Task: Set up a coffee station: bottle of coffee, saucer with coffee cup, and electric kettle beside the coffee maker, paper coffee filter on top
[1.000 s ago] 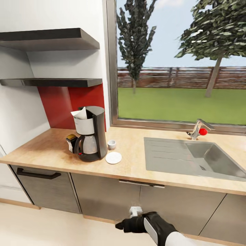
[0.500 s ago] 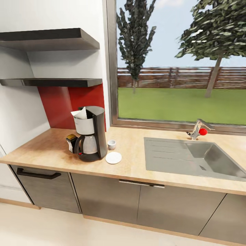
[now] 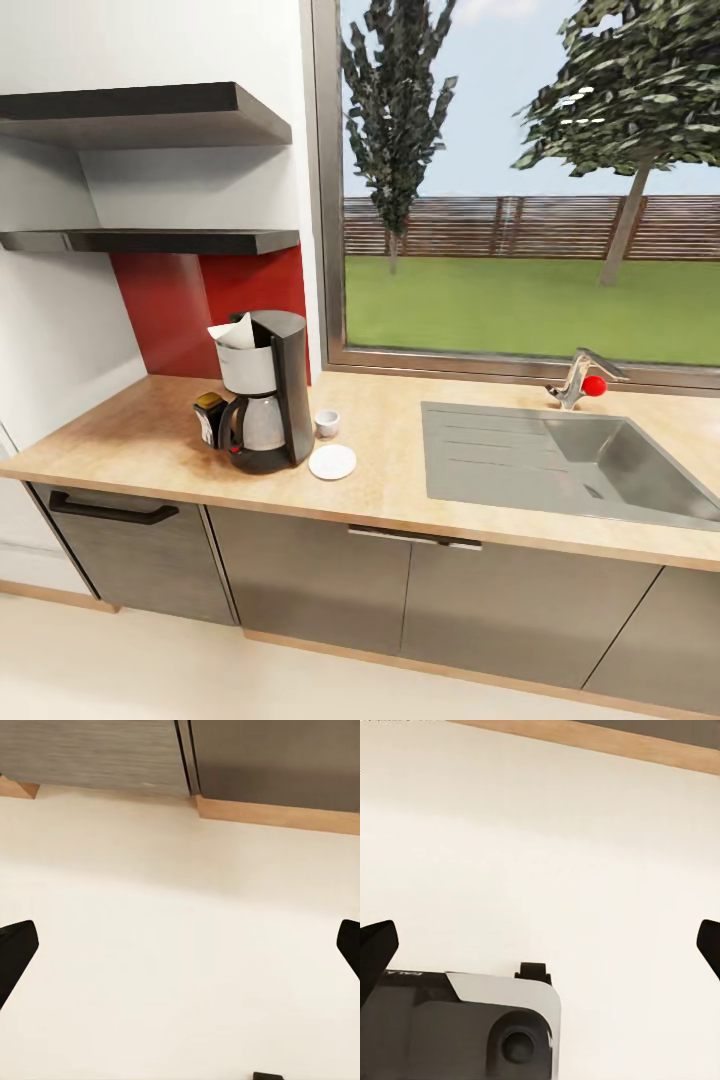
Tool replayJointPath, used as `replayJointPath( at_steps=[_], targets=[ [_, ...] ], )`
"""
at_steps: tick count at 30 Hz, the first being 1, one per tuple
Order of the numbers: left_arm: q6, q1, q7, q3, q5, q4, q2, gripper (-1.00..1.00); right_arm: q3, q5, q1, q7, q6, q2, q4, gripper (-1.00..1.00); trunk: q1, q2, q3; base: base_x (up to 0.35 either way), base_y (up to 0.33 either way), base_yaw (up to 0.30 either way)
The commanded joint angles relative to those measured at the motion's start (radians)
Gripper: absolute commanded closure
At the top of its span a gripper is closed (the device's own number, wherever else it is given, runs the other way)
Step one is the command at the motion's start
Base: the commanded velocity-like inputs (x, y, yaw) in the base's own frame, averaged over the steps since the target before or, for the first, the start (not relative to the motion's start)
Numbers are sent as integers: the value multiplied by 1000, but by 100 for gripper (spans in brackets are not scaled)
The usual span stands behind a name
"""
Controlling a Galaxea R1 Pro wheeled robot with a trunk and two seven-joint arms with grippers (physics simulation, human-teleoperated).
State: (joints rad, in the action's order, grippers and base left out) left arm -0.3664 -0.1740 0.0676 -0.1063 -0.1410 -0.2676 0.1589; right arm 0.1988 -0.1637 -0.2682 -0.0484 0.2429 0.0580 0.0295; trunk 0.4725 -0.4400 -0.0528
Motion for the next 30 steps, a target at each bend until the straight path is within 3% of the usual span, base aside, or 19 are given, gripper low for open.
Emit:
replayJointPath(
  at_steps=[1, 10, 30],
  targets=[
    [-3, -1, 5, -9, -9, 0, 1, -100, 6, -11, -1, -5, 4, 0, -1, -100, 1, -2, -2, 0, 0, 0],
    [-1, -1, 2, -10, -12, 1, -2, -100, 7, -13, 0, -3, 4, -2, -2, -100, 1, -2, -2, 0, 0, -22],
    [-2, 0, -10, -9, -15, 0, -18, -100, 4, -14, 0, -4, 4, 2, -1, -100, 1, -2, -1, 0, 0, -283]
  ],
)
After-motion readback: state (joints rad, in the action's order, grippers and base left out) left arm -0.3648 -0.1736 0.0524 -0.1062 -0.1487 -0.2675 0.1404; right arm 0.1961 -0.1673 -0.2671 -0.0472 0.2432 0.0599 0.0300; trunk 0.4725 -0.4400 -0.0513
